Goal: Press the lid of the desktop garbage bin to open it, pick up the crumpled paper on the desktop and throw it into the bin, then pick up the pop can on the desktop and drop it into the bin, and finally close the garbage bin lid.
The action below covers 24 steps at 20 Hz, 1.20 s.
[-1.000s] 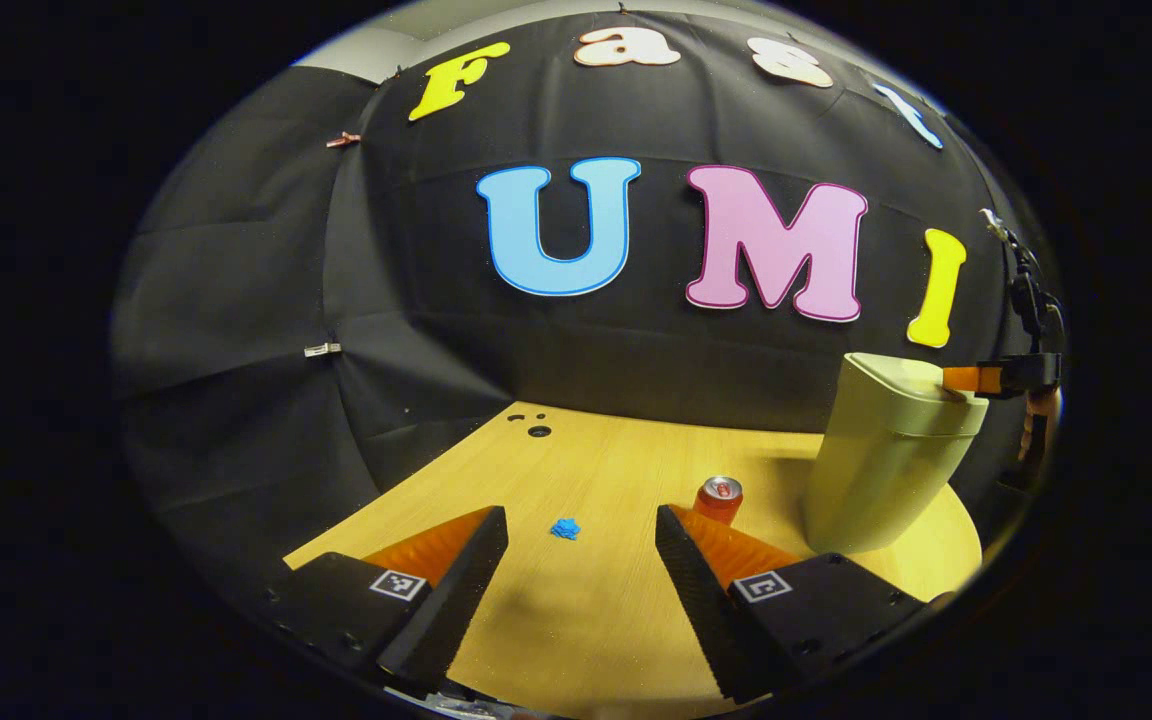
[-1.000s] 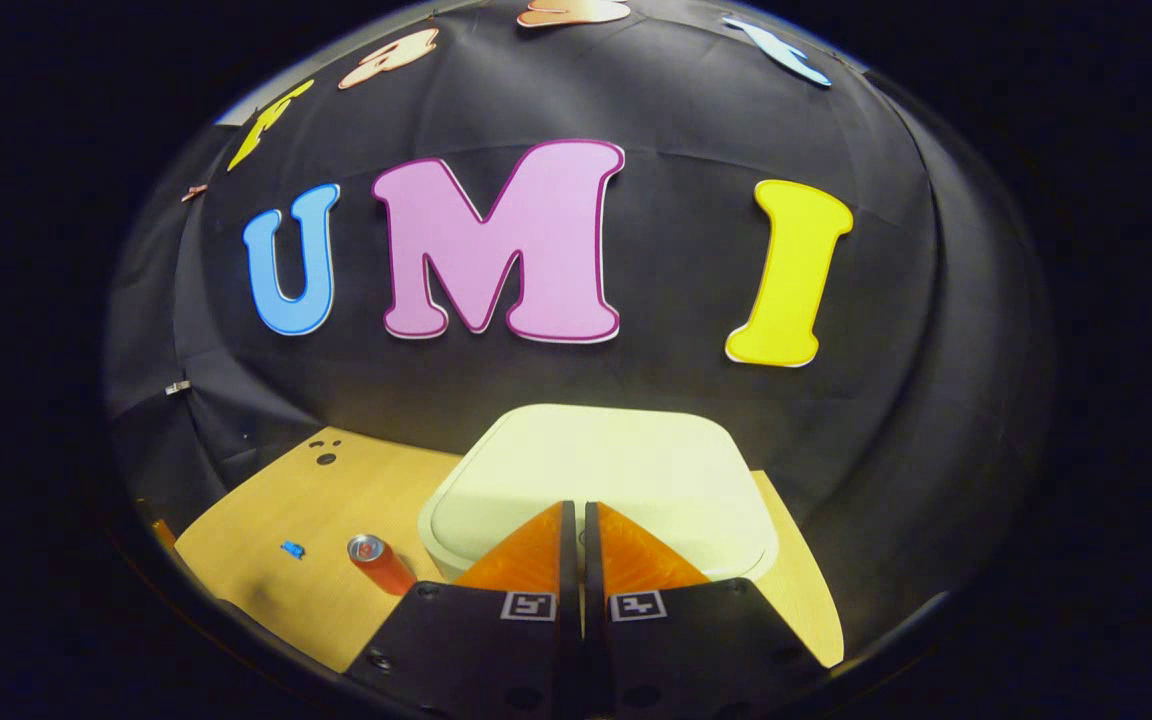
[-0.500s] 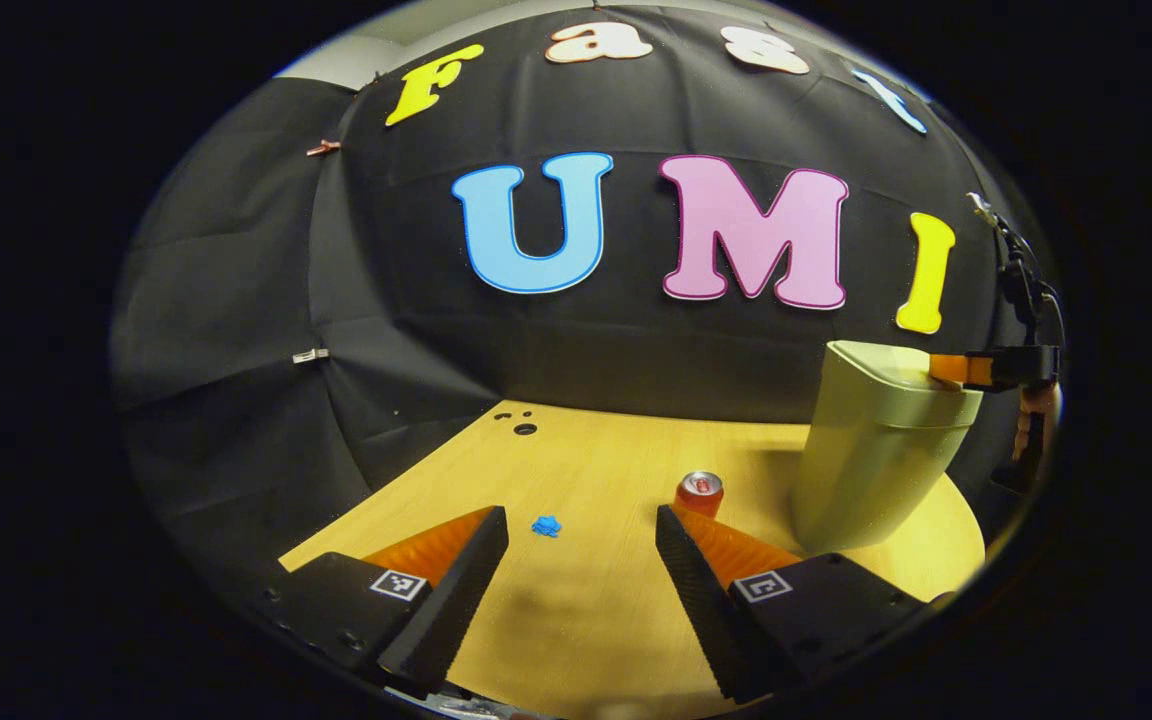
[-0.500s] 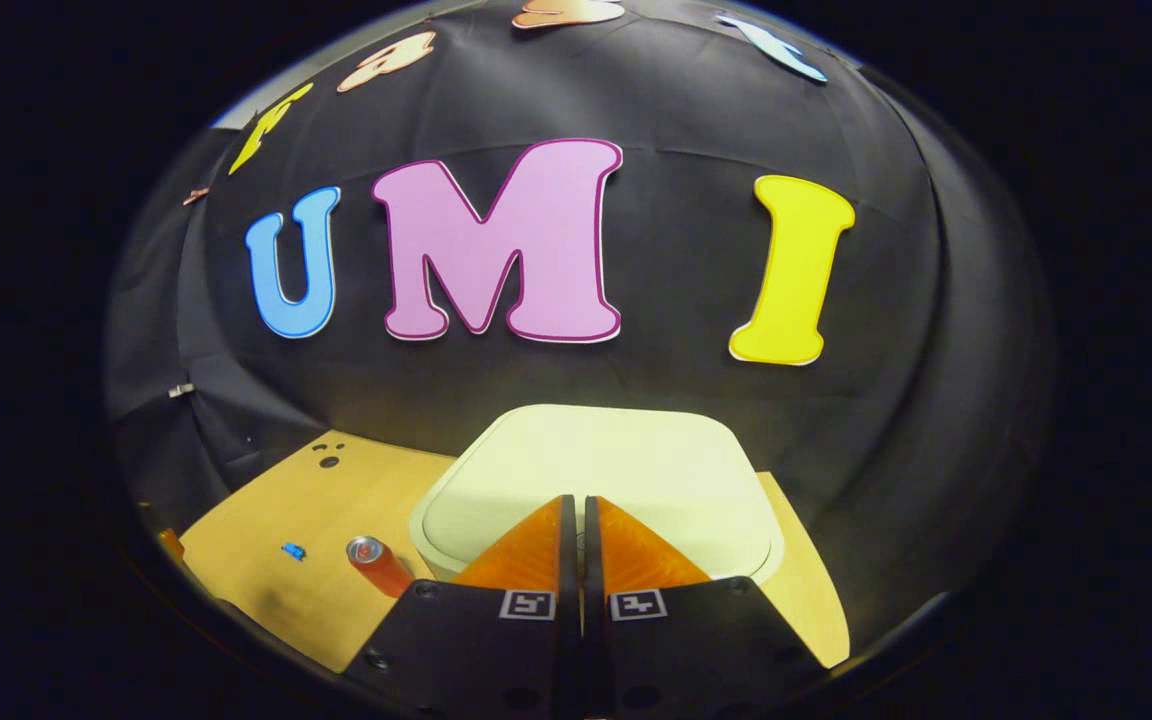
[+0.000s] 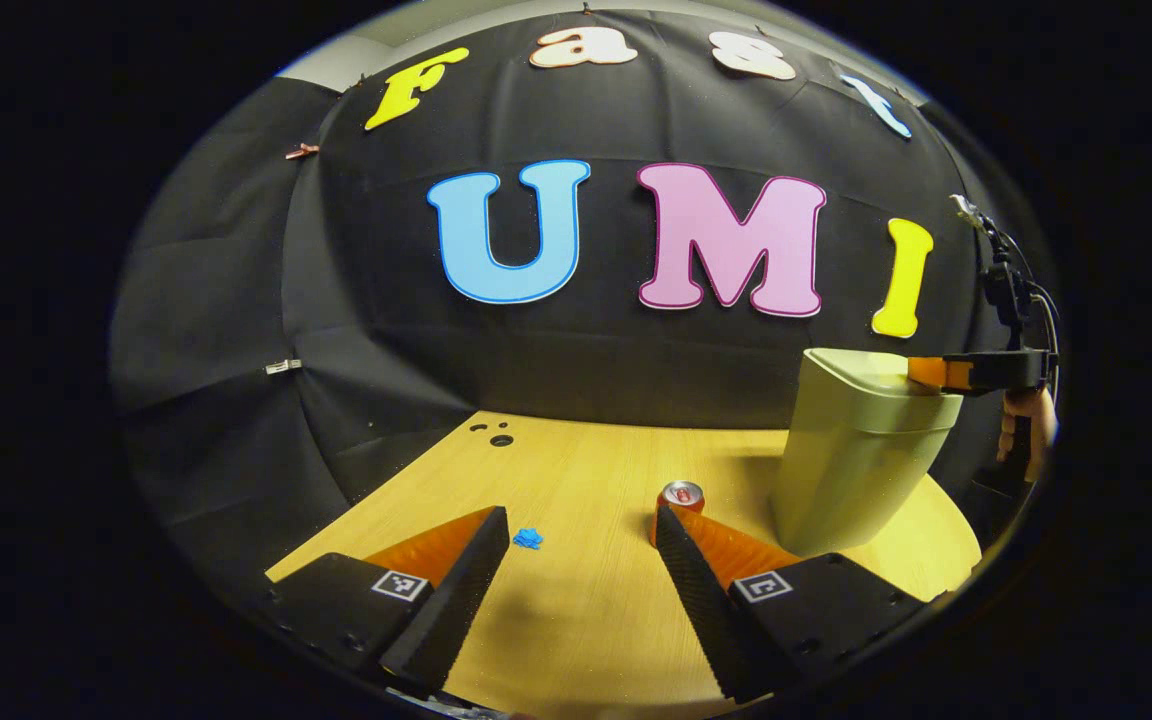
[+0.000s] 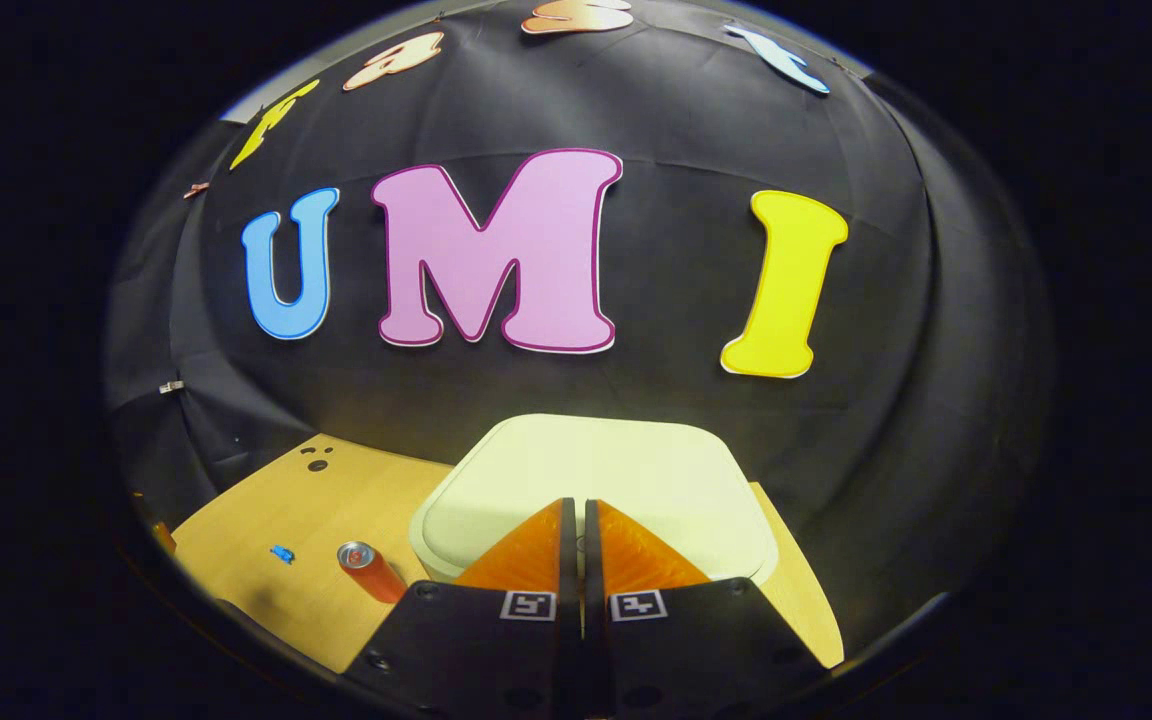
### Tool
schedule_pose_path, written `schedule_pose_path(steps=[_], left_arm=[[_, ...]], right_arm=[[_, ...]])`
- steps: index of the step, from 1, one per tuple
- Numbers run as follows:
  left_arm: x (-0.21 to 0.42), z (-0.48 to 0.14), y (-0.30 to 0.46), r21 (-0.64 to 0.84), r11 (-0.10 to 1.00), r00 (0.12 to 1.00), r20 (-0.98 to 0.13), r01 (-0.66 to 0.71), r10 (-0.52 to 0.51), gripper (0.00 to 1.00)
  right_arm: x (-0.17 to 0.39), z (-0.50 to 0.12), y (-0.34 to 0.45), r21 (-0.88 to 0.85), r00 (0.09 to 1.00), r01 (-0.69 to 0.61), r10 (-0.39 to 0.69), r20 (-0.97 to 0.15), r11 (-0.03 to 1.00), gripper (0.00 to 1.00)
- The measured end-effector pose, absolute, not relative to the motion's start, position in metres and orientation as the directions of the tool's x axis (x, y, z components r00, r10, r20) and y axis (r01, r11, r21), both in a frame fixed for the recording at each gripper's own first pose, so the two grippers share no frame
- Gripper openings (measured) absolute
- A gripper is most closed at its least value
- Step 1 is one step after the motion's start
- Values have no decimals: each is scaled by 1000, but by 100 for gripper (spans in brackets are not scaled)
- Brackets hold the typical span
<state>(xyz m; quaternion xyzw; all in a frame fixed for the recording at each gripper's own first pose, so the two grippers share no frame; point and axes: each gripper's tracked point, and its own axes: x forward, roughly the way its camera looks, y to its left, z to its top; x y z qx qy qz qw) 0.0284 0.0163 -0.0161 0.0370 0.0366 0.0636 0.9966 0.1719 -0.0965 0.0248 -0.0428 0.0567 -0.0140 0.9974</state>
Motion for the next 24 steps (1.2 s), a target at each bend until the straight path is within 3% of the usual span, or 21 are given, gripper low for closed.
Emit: schedule_pose_path(steps=[11,24], left_arm=[[41,-36,83,53,997,996,-68,-53,57,95],[89,-92,122,51,999,983,-185,1,9,96]], right_arm=[[119,36,-84,-105,984,149,-158,-77,983,5],[42,-25,-63,-59,958,196,-204,-204,979,5]])
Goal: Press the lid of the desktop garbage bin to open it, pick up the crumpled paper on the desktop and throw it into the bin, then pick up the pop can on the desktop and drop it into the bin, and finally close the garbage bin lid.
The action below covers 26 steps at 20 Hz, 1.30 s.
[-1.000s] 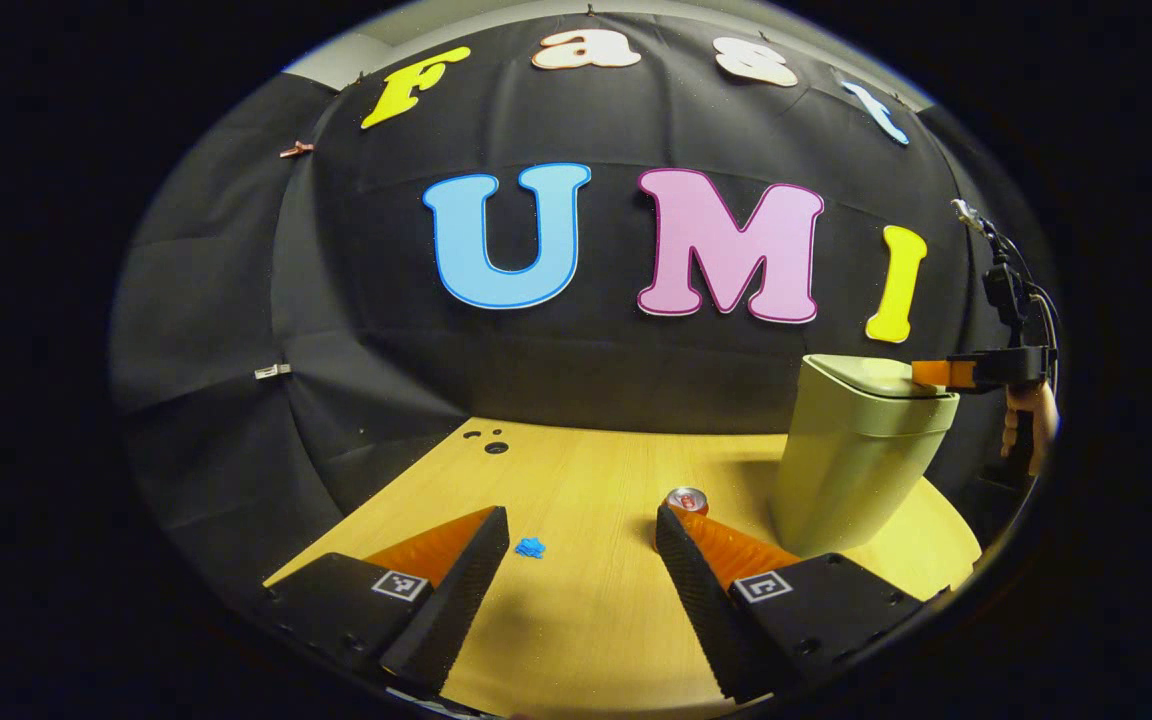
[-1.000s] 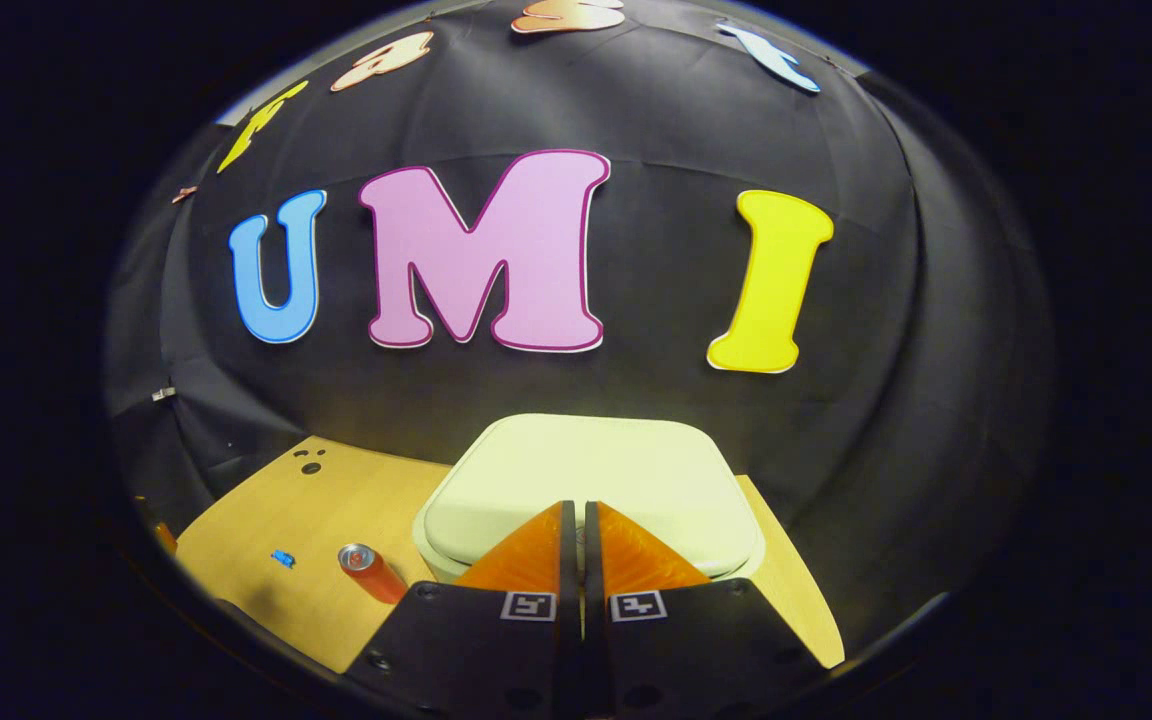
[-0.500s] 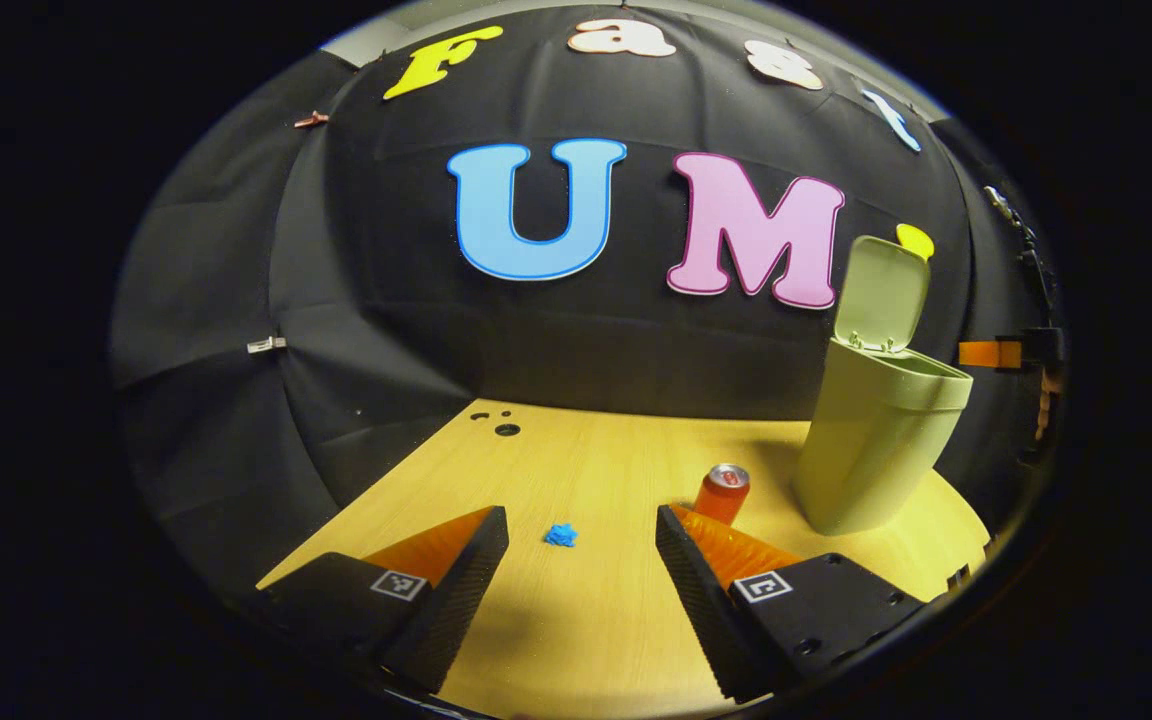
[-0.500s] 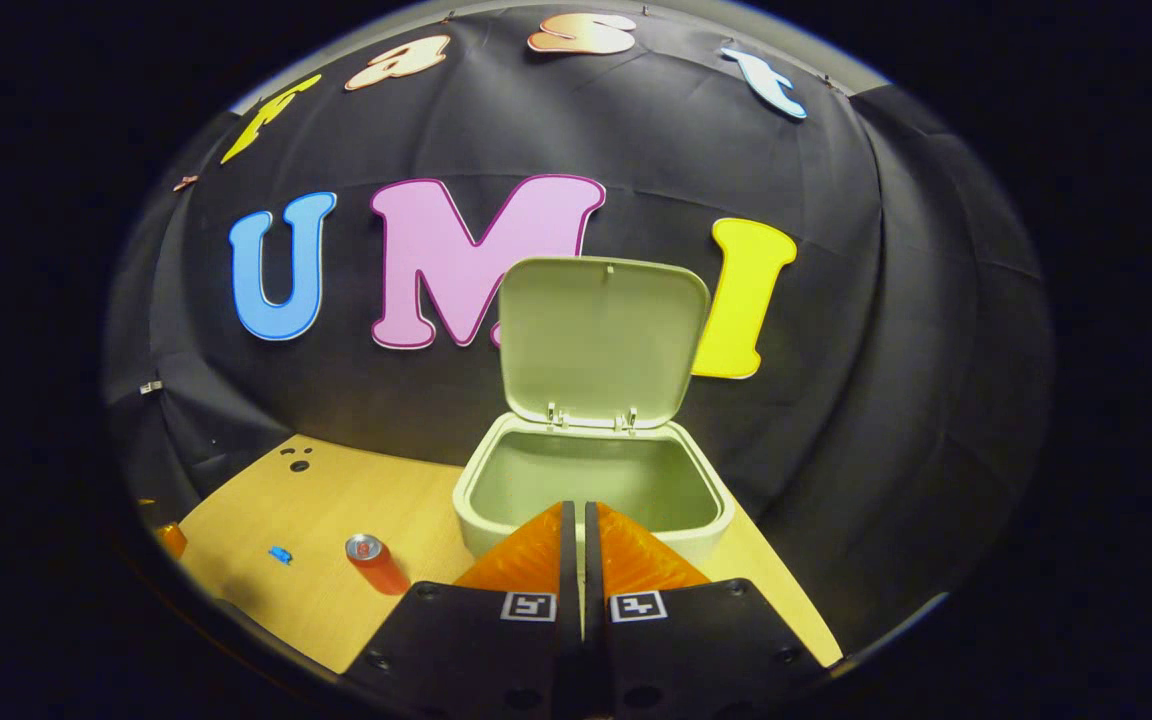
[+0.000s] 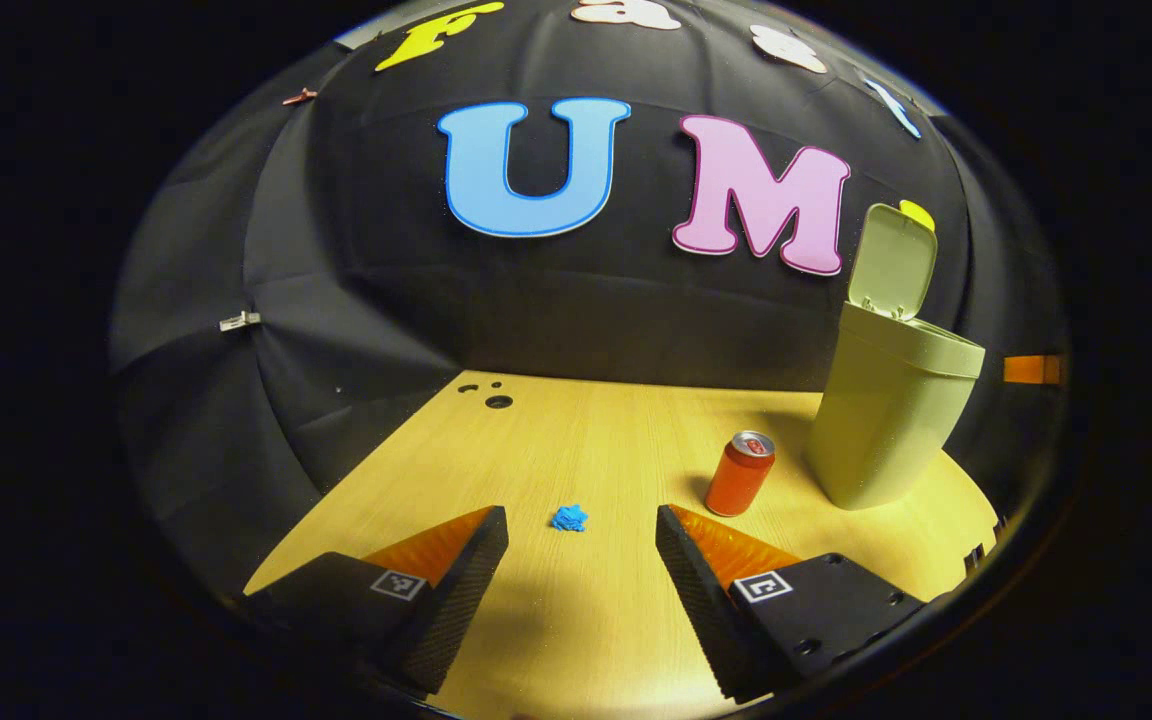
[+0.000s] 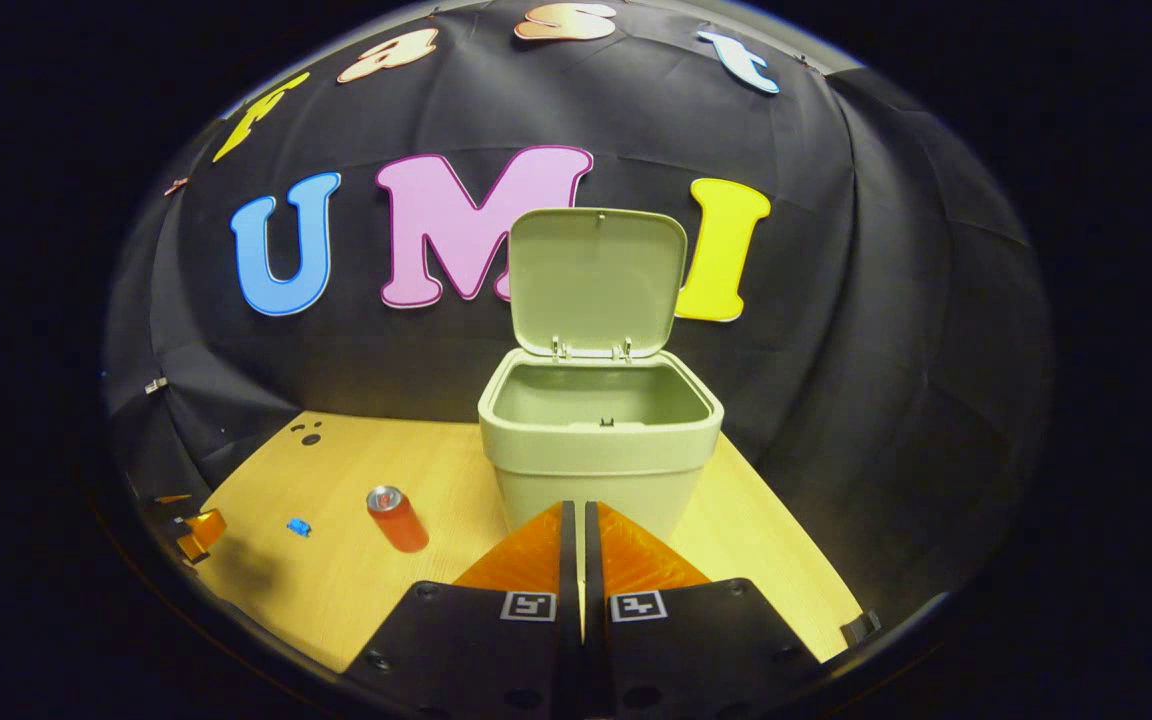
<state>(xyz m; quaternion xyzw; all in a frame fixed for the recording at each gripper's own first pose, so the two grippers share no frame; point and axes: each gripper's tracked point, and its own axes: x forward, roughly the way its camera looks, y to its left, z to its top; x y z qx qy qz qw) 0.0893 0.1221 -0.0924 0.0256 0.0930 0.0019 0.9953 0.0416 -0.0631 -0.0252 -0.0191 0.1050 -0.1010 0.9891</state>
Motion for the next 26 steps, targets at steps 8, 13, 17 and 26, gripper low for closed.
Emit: schedule_pose_path(steps=[8,13,17,26], left_arm=[[147,-134,129,58,998,961,-277,8,9,96],[190,-158,132,60,998,940,-338,-26,44,96],[220,-181,130,76,997,920,-386,-33,59,96],[257,-214,146,128,989,894,-429,-77,126,94]], right_arm=[[-3,-67,-74,-31,914,254,-250,-319,967,5],[-22,-90,-70,-40,890,257,-252,-380,966,10],[-28,-106,-57,-18,879,233,-219,-423,972,31],[-43,-122,-41,-5,873,216,-195,-447,976,90]])
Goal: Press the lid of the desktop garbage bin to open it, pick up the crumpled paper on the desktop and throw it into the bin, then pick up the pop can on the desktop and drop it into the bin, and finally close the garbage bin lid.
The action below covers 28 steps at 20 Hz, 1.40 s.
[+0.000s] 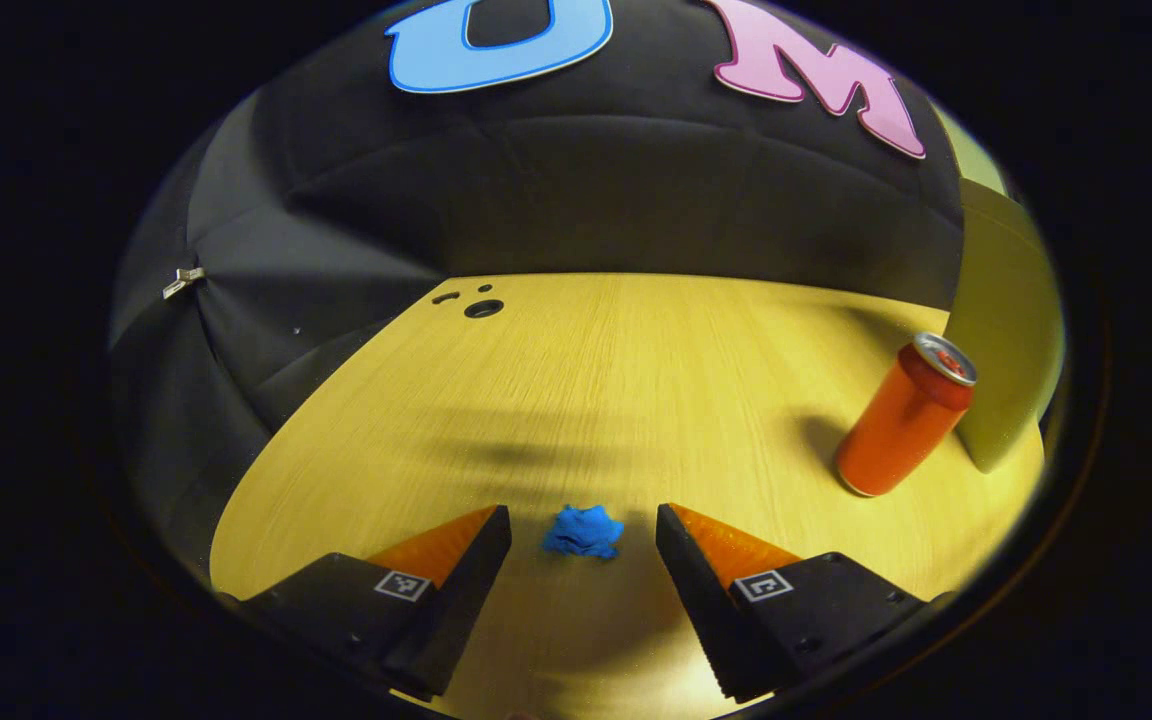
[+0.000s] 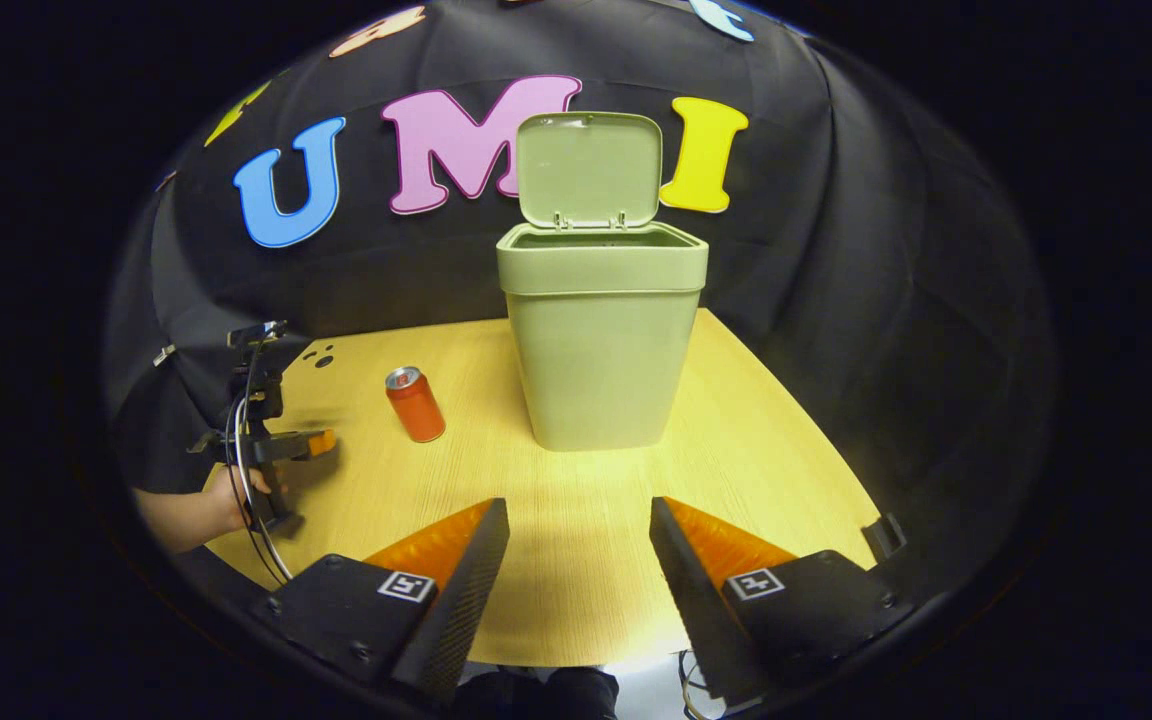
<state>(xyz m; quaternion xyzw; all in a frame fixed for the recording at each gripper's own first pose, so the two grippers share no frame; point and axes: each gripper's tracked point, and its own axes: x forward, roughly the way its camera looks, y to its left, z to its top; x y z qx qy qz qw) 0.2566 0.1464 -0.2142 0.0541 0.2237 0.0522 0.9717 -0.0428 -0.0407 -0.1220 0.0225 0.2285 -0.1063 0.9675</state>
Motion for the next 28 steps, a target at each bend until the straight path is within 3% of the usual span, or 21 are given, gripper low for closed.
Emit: schedule_pose_path(steps=[2,3,7,13,16,18,22,25,28], left_arm=[[256,-221,145,112,992,888,-447,-64,108,99],[257,-223,144,100,993,885,-455,-63,102,94],[258,-228,145,84,994,883,-458,-70,101,92],[260,-228,145,89,995,885,-459,-47,83,72],[259,-229,146,87,995,885,-458,-50,84,46],[260,-229,144,90,995,886,-457,-48,84,39],[259,-225,143,92,995,889,-452,-35,73,29],[254,-209,134,79,997,906,-421,-9,41,34],[246,-182,120,92,995,929,-371,37,-1,27]], right_arm=[[-45,-127,-42,-8,864,228,-206,-460,974,94],[-47,-130,-43,-8,858,235,-211,-467,972,94],[-56,-134,-48,2,848,265,-232,-477,964,94],[-59,-139,-43,13,843,280,-239,-482,960,94],[-63,-146,-41,17,836,283,-239,-494,959,94],[-66,-148,-41,27,832,293,-241,-500,956,94],[-66,-150,-44,24,828,306,-254,-500,952,94],[-64,-149,-43,24,831,300,-250,-496,953,96],[-60,-150,-39,32,837,289,-237,-494,957,96]])
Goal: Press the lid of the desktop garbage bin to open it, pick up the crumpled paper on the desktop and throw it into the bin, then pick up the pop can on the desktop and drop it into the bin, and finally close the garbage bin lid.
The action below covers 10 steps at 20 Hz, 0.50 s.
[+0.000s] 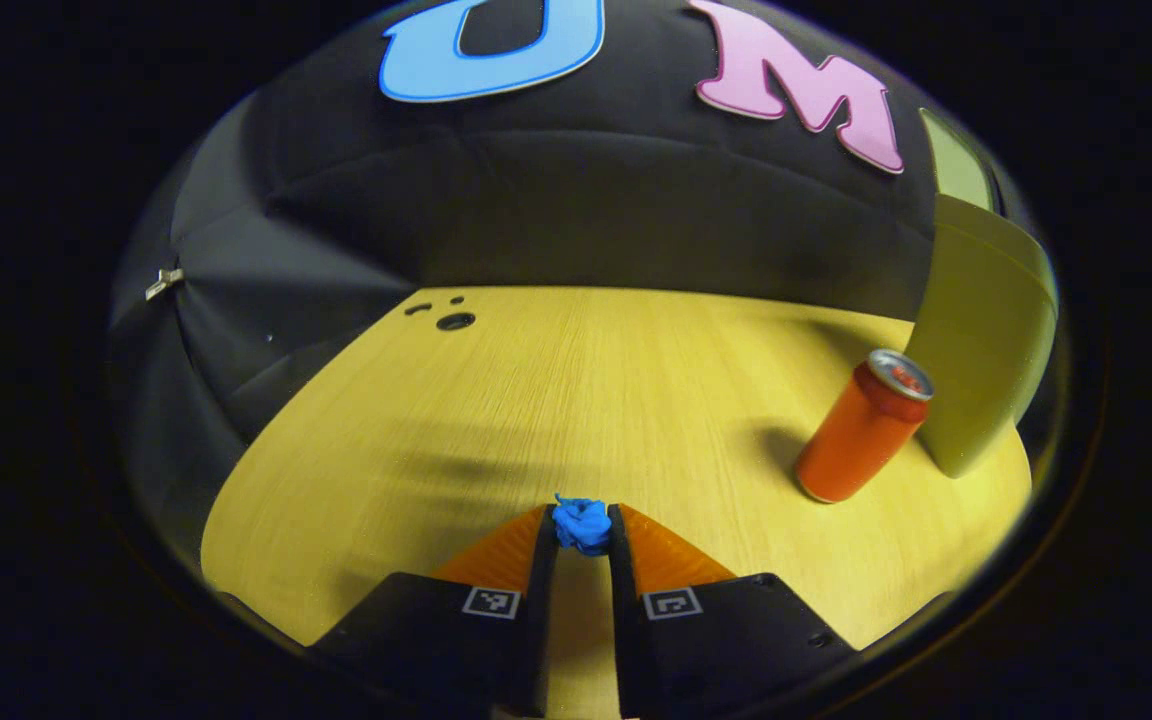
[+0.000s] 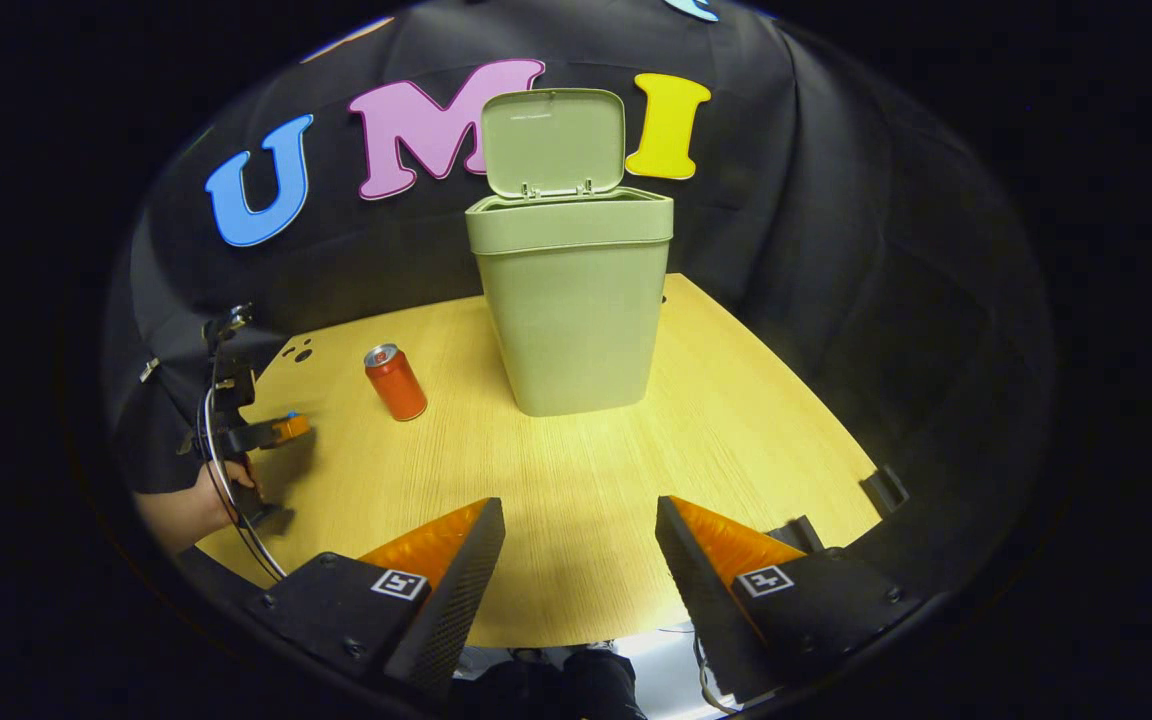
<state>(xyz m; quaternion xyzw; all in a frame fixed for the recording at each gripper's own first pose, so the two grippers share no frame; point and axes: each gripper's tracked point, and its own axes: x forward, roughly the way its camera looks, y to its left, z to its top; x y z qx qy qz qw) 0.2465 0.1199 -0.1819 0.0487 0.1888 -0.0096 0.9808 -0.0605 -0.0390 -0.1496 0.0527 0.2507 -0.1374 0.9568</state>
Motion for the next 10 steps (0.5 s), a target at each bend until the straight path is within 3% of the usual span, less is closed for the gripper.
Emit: schedule_pose_path(steps=[1,10], left_arm=[[243,-170,113,99,993,935,-354,59,-21,30],[206,-64,24,111,962,951,-218,249,-221,30]], right_arm=[[-60,-150,-37,36,838,286,-231,-494,958,96],[-42,-148,-37,74,861,245,-182,-475,967,96]])
